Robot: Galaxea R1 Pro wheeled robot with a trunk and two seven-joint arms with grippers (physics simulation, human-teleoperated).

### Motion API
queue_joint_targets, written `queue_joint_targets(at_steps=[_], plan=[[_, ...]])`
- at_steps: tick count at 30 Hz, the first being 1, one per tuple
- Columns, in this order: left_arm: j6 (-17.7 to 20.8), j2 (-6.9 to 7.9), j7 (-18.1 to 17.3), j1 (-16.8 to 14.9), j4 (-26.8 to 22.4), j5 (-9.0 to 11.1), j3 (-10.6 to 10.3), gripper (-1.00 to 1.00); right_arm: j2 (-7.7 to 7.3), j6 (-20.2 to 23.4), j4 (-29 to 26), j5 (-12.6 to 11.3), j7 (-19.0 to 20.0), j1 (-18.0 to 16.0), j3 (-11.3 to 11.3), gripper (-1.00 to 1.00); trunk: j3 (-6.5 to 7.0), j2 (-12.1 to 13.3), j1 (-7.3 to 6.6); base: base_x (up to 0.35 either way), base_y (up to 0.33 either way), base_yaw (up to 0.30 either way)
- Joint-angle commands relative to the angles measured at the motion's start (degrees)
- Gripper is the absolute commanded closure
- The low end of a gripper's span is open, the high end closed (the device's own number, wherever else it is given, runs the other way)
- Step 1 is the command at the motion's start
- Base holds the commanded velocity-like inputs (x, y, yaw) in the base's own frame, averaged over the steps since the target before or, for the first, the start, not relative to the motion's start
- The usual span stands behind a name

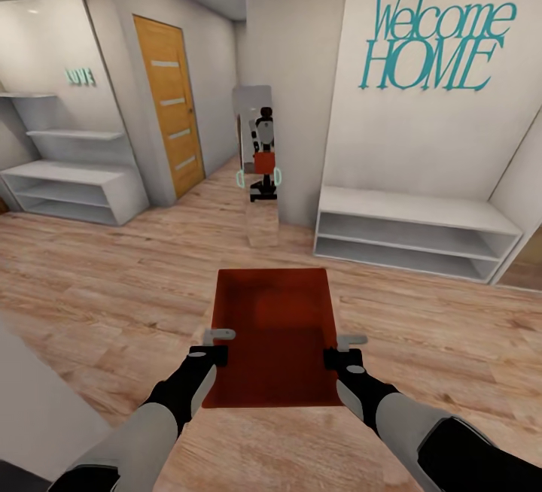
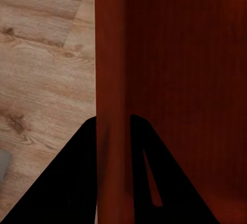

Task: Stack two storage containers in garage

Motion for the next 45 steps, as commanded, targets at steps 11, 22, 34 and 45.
queue_joint_targets(at_steps=[11,22,34,45], plan=[[1.35,0.06,0.44,0.0,2.74,0.78,-0.7,1.0,-0.41,-0.16,-0.21,0.5,-0.28,-0.1,-0.93,1.0,-0.11,-0.12,0.06,0.322,0.0,0.0],[1.35,0.06,0.44,0.0,2.74,0.78,-0.7,1.0,-0.41,-0.16,-0.21,0.5,-0.28,-0.1,-0.93,1.0,-0.11,-0.12,0.06,0.322,0.0,0.0],[1.35,0.06,0.44,0.0,2.74,0.78,-0.7,1.0,-0.38,-0.16,-0.21,0.5,-0.28,-0.1,-0.93,1.0,-0.11,-0.12,0.06,0.322,0.0,0.0],[1.35,0.06,0.44,0.0,2.74,0.78,-0.7,1.0,-0.37,-0.09,-0.21,0.33,-0.29,-0.1,-0.99,1.0,-0.15,-0.12,0.06,0.322,0.0,0.057]])
